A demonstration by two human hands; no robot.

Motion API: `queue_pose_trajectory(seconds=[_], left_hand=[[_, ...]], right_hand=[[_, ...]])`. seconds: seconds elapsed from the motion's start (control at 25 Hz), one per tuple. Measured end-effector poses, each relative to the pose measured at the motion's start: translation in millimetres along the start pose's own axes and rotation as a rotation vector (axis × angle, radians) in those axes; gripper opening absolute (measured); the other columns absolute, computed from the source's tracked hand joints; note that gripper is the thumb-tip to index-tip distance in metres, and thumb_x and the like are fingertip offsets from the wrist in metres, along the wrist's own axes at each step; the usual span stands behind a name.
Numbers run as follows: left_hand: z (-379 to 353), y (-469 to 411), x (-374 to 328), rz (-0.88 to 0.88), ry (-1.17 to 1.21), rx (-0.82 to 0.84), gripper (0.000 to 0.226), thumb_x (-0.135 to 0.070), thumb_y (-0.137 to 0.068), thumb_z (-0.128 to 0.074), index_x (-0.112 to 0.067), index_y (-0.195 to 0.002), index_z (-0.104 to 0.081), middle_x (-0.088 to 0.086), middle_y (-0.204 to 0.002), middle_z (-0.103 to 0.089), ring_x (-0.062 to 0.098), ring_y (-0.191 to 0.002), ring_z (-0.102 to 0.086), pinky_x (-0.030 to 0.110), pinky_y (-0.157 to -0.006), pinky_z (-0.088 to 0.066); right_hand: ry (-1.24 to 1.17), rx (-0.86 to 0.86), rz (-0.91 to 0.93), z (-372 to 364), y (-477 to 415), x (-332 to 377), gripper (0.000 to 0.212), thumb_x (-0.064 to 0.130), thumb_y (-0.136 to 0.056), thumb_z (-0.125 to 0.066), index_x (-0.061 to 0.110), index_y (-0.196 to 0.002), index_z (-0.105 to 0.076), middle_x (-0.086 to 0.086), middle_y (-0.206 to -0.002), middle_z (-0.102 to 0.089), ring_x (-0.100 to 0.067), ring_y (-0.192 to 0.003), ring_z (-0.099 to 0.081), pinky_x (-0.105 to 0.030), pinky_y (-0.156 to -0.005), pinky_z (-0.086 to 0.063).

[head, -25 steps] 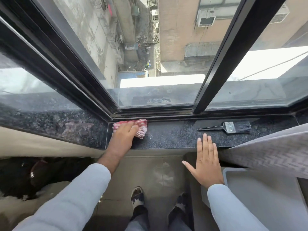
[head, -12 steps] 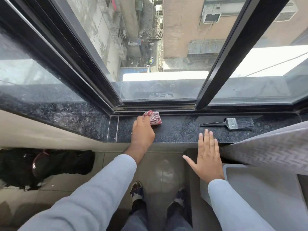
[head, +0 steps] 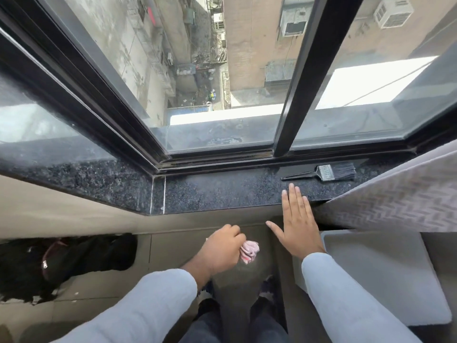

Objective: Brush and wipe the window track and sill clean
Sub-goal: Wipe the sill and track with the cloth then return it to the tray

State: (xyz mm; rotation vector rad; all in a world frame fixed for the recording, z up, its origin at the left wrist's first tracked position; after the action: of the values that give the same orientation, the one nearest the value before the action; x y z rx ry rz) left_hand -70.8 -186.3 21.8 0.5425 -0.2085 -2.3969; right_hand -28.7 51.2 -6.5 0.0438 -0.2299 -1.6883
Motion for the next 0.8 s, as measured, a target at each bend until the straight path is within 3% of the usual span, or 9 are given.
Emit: queue_pose_trajectory(seconds=[0.2,0.28,0.4,0.48,0.64,0.8], left_hand=[[35.3,-28.4,-28.3,-0.065,0.221,-0.142,0.038,0.007,-0.082,-0.063,-0.001,-0.118,-0.067,0.014,-0.118,-0.066,0.032,-0.103,-0.065,0.038,-0.093,-0.053],[52.9,-54.1,-53.6,-0.210,0.229,-0.202,0.040,0.008,-0.081,-0.065,-0.002,-0.121,-0.065,0.014,-0.120,-0.066,0.031,-0.099,-0.068,0.034,-0.086,-0.054],[57.2,-98.7,-122.7,-0.532,0.160,-0.219,0.026,-0.007,-0.087,-0.059,-0.009,-0.111,-0.067,0.008,-0.113,-0.072,0.030,-0.096,-0.067,0.037,-0.076,-0.056],[39.9,-128.7,-169.8,-0.706,0.032,-0.264,0.019,-0.014,-0.088,-0.063,-0.015,-0.106,-0.070,0.001,-0.105,-0.075,0.029,-0.096,-0.065,0.037,-0.074,-0.054],[-32.8,-166.4,-235.0,-0.906,-0.068,-0.220,0.013,-0.009,-0.092,-0.063,-0.004,-0.099,-0.072,0.013,-0.096,-0.070,0.034,-0.085,-0.063,0.042,-0.068,-0.055],[-105.0,-171.8,-250.5,-0.964,-0.177,-0.044,0.013,-0.009,-0.080,-0.080,-0.006,-0.091,-0.074,0.013,-0.093,-0.070,0.035,-0.081,-0.066,0.039,-0.058,-0.057]], right_hand=[[-0.115,-0.056,-0.042,-5.7,78.3,-32.3,0.089,0.064,-0.104,-0.038,0.005,-0.166,-0.016,-0.015,-0.178,-0.012,-0.029,-0.166,-0.011,-0.047,-0.133,-0.023],[-0.142,-0.039,-0.178,-15.4,126.5,-54.3,0.088,0.066,-0.104,-0.030,0.005,-0.165,-0.020,-0.015,-0.177,-0.015,-0.030,-0.164,-0.015,-0.042,-0.132,-0.017],[-0.170,-0.012,-0.484,-34.0,202.4,-97.8,0.092,0.070,-0.100,-0.024,0.006,-0.166,-0.019,-0.013,-0.176,-0.006,-0.031,-0.164,-0.017,-0.042,-0.134,-0.014],[-0.181,0.029,-0.635,-45.9,237.9,-117.0,0.096,0.071,-0.097,-0.022,0.005,-0.166,-0.018,-0.013,-0.176,-0.003,-0.033,-0.164,-0.015,-0.049,-0.134,-0.020],[-0.182,0.036,-0.823,-66.8,269.3,-128.4,0.097,0.068,-0.095,-0.031,-0.005,-0.159,-0.033,-0.025,-0.171,-0.027,-0.039,-0.158,-0.031,-0.053,-0.128,-0.031],[-0.193,0.034,-0.825,-92.4,282.2,-128.8,0.093,0.065,-0.096,-0.034,-0.007,-0.155,-0.039,-0.025,-0.170,-0.030,-0.039,-0.158,-0.032,-0.052,-0.126,-0.030]])
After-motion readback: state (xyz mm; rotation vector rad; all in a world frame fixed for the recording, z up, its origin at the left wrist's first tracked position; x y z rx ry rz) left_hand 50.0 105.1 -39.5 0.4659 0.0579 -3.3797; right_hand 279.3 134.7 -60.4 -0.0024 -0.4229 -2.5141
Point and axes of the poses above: each hand's wrist, its own y-axis away from the middle knuckle, its own z-axis out of the back of the hand, x = y × z, the point moved 1 cm from there along -y, towards the middle knuckle
